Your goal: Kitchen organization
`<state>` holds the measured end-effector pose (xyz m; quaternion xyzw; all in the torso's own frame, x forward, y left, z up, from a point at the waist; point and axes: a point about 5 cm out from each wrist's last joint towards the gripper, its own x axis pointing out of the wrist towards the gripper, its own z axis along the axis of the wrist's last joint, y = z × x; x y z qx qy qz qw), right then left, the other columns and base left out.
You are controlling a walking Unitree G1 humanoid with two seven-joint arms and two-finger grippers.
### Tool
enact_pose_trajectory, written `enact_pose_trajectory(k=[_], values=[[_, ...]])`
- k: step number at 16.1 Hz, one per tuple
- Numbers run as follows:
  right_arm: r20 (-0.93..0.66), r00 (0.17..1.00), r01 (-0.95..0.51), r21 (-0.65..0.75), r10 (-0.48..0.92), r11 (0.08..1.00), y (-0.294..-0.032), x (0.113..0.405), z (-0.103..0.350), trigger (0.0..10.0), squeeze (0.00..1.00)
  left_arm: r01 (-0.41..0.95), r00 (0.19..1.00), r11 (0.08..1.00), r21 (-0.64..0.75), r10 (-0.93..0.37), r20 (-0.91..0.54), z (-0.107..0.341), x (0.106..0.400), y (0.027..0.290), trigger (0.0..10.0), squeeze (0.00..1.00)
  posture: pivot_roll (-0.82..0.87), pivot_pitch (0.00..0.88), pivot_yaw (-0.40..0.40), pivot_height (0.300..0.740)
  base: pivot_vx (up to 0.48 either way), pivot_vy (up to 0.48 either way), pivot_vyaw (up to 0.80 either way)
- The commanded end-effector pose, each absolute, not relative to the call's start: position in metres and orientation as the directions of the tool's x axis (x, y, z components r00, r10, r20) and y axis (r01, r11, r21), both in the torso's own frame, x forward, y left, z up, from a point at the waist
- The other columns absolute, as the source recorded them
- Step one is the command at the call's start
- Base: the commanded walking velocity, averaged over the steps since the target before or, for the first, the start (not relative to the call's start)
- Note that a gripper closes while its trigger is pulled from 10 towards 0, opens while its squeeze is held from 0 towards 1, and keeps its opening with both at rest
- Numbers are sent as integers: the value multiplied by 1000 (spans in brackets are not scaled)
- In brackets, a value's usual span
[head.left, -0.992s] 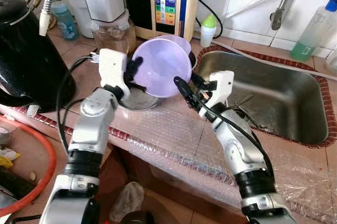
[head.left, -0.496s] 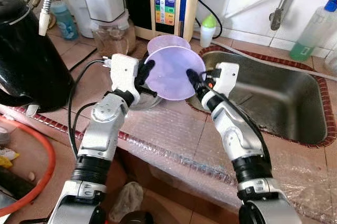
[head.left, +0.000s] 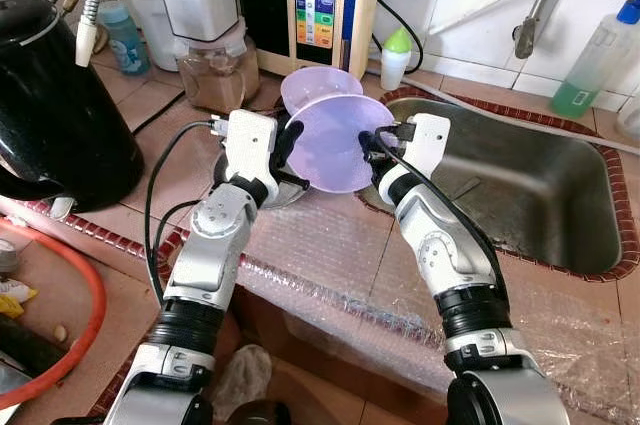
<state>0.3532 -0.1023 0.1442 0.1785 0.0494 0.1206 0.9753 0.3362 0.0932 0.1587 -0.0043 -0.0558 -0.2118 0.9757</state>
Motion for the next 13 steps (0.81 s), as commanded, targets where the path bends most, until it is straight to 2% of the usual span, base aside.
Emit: enact_pose_trajectory(k=[1, 2, 3, 6, 9, 13], values=[[-116, 993, 65, 346, -26, 936, -151, 356, 135, 0, 0, 437, 884, 899, 31, -436, 168, 165, 332, 93, 10000, 0, -17, 0, 50, 740, 0, 0, 0], [-76, 995, 88, 322, -67, 943, -159, 356, 142, 0, 0, 453, 877, 891, 20, -449, 171, 167, 332, 91, 10000, 0, -15, 0, 51, 740, 0, 0, 0], [-46, 993, 119, 322, -111, 939, -168, 357, 148, 0, 0, 472, 867, 881, 8, -466, 175, 168, 332, 92, 10000, 1000, -13, 0, 49, 740, 0, 0, 0], [-19, 985, 165, 344, -169, 924, -184, 360, 155, 0, 0, 464, 870, 886, 15, -459, 183, 170, 334, 99, 10000, 1000, -11, 0, 50, 740, 0, 0, 0], [68, 957, 238, 372, -282, 897, -210, 364, 175, 0, 0, 441, 879, 897, 26, -438, 186, 172, 333, 106, 10000, 1000, -2, 0, 50, 740, 0, 0, 0], [47, 944, 278, 424, -327, 862, -225, 368, 175, 0, 0, 421, 890, 907, 35, -420, 176, 167, 330, 115, 10000, 1000, -2, 0, 50, 740, 0, 0, 0]])
